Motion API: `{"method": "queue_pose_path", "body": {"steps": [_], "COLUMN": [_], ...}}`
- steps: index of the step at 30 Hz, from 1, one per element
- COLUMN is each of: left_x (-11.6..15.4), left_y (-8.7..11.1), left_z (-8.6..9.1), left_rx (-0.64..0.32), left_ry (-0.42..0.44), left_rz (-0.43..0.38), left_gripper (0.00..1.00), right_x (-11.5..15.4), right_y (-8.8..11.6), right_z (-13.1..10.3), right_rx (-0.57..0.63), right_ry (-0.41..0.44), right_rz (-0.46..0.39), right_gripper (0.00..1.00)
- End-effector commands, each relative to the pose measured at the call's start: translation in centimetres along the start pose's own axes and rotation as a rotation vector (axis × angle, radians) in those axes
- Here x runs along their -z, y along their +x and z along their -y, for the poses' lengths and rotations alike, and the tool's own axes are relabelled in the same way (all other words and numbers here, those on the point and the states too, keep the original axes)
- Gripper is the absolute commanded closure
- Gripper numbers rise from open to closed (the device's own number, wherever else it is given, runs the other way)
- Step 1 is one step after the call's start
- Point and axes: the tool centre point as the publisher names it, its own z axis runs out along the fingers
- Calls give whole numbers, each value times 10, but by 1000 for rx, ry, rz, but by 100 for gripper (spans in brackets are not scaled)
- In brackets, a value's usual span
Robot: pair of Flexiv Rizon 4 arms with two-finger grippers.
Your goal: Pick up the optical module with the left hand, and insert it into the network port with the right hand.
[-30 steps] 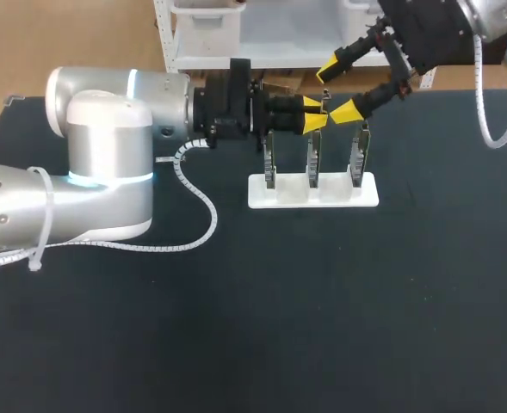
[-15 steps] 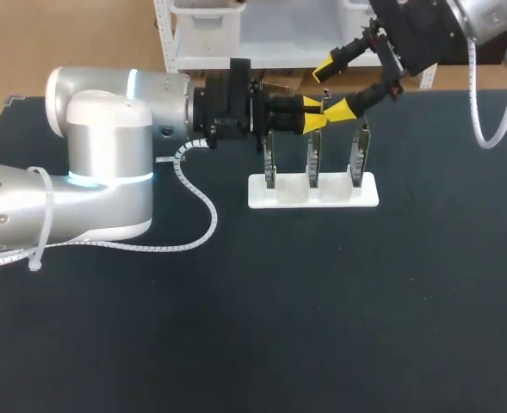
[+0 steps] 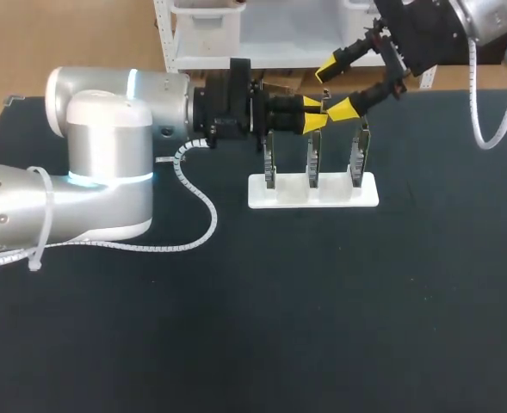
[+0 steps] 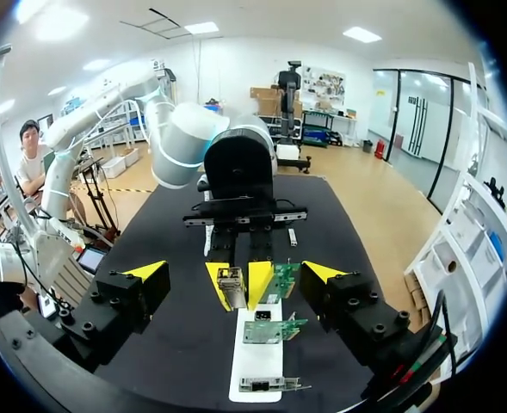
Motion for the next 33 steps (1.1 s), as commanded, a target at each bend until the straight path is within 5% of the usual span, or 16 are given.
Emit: {"method": "queue_pose_path", "body": {"steps": [1, 33], "left_x": [0, 0], "left_y": [1, 1], "left_z": [3, 3], "left_rx": [-4, -4], "left_ry": [-9, -9], "left_rz": [3, 3], "left_gripper": [100, 100], "right_x": [0, -7], "right_y": [0, -3], "right_z": [2, 5], "right_rx": [3, 17], "right_ry": [-3, -37], "right_rz": [2, -12], "right_gripper": [0, 0]}}
